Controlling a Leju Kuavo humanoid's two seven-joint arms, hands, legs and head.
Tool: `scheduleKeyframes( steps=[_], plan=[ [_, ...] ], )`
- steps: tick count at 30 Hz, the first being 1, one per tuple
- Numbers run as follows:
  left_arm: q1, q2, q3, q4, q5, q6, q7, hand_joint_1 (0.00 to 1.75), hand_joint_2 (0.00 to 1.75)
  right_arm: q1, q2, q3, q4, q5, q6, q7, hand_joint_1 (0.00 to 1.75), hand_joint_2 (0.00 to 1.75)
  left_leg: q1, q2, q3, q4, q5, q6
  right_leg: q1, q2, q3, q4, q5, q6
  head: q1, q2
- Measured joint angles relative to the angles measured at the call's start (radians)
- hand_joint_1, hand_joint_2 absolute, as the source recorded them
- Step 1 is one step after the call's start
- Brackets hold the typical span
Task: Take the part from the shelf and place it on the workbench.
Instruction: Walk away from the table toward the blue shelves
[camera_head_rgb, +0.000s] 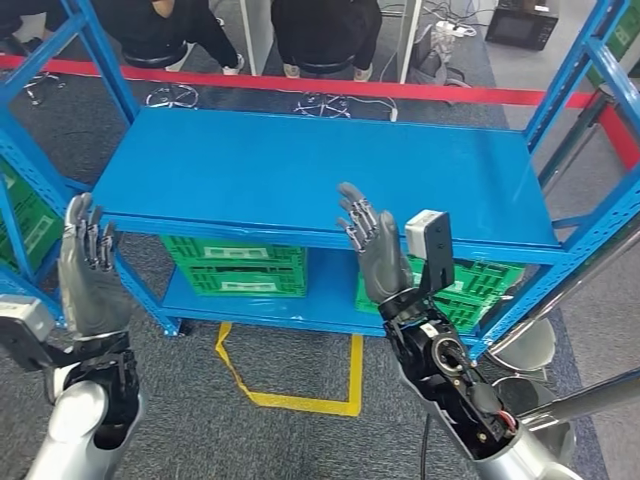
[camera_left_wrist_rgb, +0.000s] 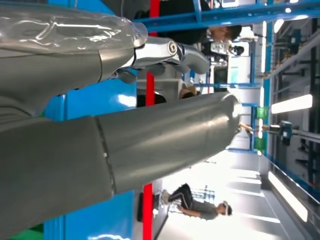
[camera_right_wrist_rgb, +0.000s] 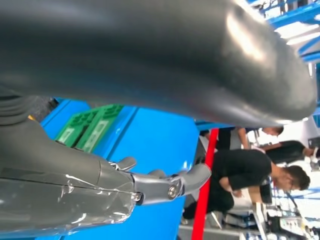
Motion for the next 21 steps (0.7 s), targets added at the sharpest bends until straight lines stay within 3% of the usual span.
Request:
scheduleKeyframes(
  steps=[2, 3, 4, 5, 7, 8, 10, 12, 14, 16, 18, 19, 21],
  plan=[
    [0.002, 0.000, 0.000, 0.000, 0.000, 0.000, -0.001, 0.00, 0.00, 0.002, 0.000, 0.001, 0.000, 0.000, -0.003, 0.001, 0.00, 0.00, -0.001, 0.020, 0.000, 0.000, -0.002, 0.003, -0.005, -0.026, -0.058, 0.135, -0.057, 0.008, 0.010, 0.000],
    [0.003, -0.001, 0.000, 0.000, 0.001, 0.000, -0.001, 0.00, 0.00, 0.004, 0.000, 0.002, 0.000, 0.001, -0.005, 0.001, 0.00, 0.00, -0.001, 0.030, 0.000, 0.001, -0.003, 0.003, -0.008, -0.032, -0.073, 0.170, -0.063, 0.011, 0.012, 0.000],
    [0.004, -0.001, 0.000, 0.001, 0.001, 0.000, -0.001, 0.00, 0.00, 0.005, 0.000, 0.002, 0.000, 0.001, -0.006, 0.001, 0.00, 0.00, 0.000, 0.039, 0.001, 0.001, -0.004, 0.002, -0.011, -0.036, -0.070, 0.165, -0.051, 0.014, 0.016, 0.000],
    [0.005, -0.001, 0.000, 0.001, 0.000, 0.000, -0.001, 0.00, 0.00, 0.006, 0.000, 0.003, 0.000, 0.002, -0.007, 0.001, 0.00, 0.00, 0.001, 0.048, 0.003, 0.002, -0.006, 0.000, -0.014, -0.043, -0.046, 0.120, -0.021, 0.016, 0.020, 0.000],
    [0.004, -0.001, 0.000, 0.001, 0.000, 0.000, 0.000, 0.00, 0.00, 0.005, 0.000, 0.004, -0.001, 0.002, -0.008, 0.001, 0.00, 0.00, -0.001, 0.064, 0.007, 0.006, -0.013, -0.009, -0.013, -0.078, 0.026, -0.024, 0.038, 0.018, 0.028, 0.000],
    [0.004, -0.001, 0.000, 0.001, -0.001, 0.000, 0.000, 0.00, 0.00, 0.005, 0.000, 0.004, -0.001, 0.002, -0.008, 0.001, 0.00, 0.00, -0.003, 0.071, 0.008, 0.009, -0.016, -0.014, -0.010, -0.095, 0.055, -0.079, 0.053, 0.014, 0.032, 0.000],
    [0.004, -0.001, 0.000, 0.001, -0.002, 0.000, 0.000, 0.00, 0.00, 0.004, 0.000, 0.005, -0.003, 0.003, -0.009, 0.001, 0.00, 0.00, -0.009, 0.088, 0.007, 0.013, -0.019, -0.024, -0.002, -0.105, 0.072, -0.114, 0.053, 0.002, 0.030, 0.000],
    [0.004, -0.001, 0.000, 0.000, -0.004, 0.001, 0.002, 0.00, 0.00, 0.005, 0.000, 0.005, -0.004, 0.004, -0.009, 0.001, 0.00, 0.00, -0.006, 0.098, 0.008, 0.018, -0.024, -0.033, -0.002, -0.082, 0.072, -0.116, 0.056, -0.012, 0.022, 0.000],
    [0.003, -0.001, 0.000, 0.000, -0.006, 0.001, 0.003, 0.00, 0.00, 0.002, 0.000, 0.005, -0.008, 0.011, -0.009, 0.002, 0.00, 0.00, 0.000, 0.062, -0.013, 0.074, -0.061, -0.042, -0.005, -0.062, 0.074, -0.121, 0.061, -0.025, 0.016, 0.000],
    [0.005, 0.000, 0.000, 0.000, -0.008, 0.001, 0.005, 0.00, 0.00, -0.001, 0.000, 0.005, -0.010, 0.016, -0.009, 0.003, 0.00, 0.00, 0.003, 0.015, -0.078, 0.210, -0.126, -0.048, -0.006, -0.043, 0.074, -0.122, 0.063, -0.033, 0.002, 0.000],
    [0.007, 0.001, 0.000, 0.000, -0.008, 0.001, 0.007, 0.00, 0.00, -0.001, 0.000, 0.005, -0.010, 0.018, -0.010, 0.004, 0.00, 0.00, 0.003, 0.004, -0.142, 0.326, -0.159, -0.048, -0.005, -0.020, 0.073, -0.122, 0.064, -0.036, -0.008, 0.000],
    [0.008, 0.001, 0.000, 0.000, -0.008, 0.001, 0.008, 0.00, 0.00, -0.001, 0.000, 0.005, -0.010, 0.019, -0.011, 0.004, 0.00, 0.00, 0.002, 0.003, -0.150, 0.333, -0.148, -0.046, -0.004, -0.008, 0.073, -0.122, 0.065, -0.036, -0.011, 0.000],
    [0.007, 0.003, 0.000, 0.000, -0.009, 0.001, 0.009, 0.00, 0.00, -0.001, 0.001, 0.005, -0.010, 0.020, -0.014, 0.004, 0.00, 0.00, 0.002, -0.010, -0.106, 0.226, -0.079, -0.038, -0.004, 0.016, 0.075, -0.121, 0.065, -0.036, -0.015, 0.000]
  ],
)
